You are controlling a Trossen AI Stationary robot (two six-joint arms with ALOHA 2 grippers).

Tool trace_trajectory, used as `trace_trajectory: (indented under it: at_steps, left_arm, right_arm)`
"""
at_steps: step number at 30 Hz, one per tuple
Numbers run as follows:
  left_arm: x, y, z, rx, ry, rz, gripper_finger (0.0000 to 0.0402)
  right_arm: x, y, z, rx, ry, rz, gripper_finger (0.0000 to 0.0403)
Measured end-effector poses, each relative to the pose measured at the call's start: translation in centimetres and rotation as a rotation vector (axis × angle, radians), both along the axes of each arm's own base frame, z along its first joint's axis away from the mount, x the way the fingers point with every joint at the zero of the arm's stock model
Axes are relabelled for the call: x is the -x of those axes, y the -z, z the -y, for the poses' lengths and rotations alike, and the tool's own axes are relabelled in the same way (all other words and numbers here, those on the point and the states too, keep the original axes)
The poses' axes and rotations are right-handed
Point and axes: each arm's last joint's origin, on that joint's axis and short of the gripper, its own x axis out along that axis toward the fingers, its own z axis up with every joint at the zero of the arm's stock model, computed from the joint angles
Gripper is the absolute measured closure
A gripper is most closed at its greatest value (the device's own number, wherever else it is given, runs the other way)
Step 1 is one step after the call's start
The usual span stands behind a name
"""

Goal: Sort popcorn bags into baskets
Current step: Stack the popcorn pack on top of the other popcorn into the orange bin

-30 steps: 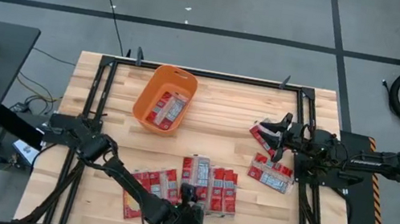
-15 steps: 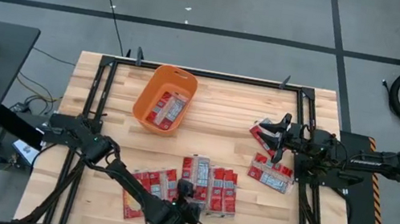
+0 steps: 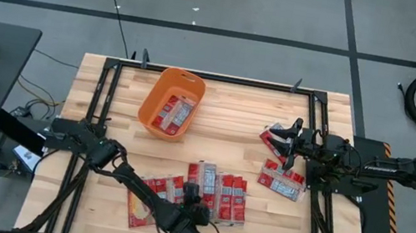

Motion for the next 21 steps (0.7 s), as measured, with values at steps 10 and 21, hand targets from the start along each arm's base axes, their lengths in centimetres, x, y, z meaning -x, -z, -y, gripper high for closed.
trace_trajectory:
  at_steps: [10, 21]
  left_arm:
    - [-0.6, -3.8, -2.0, 0.291, -0.104, -0.005, 0.0385]
    - [-0.2, -13.3, -8.0, 0.487, -0.073, 0.049, 0.0391]
  right_arm:
    - [0.0, 0.0, 0.0, 0.0, -0.001, 0.0, 0.0243]
    - [0.0, 0.0, 0.0, -0.017, -0.004, 0.004, 0.0243]
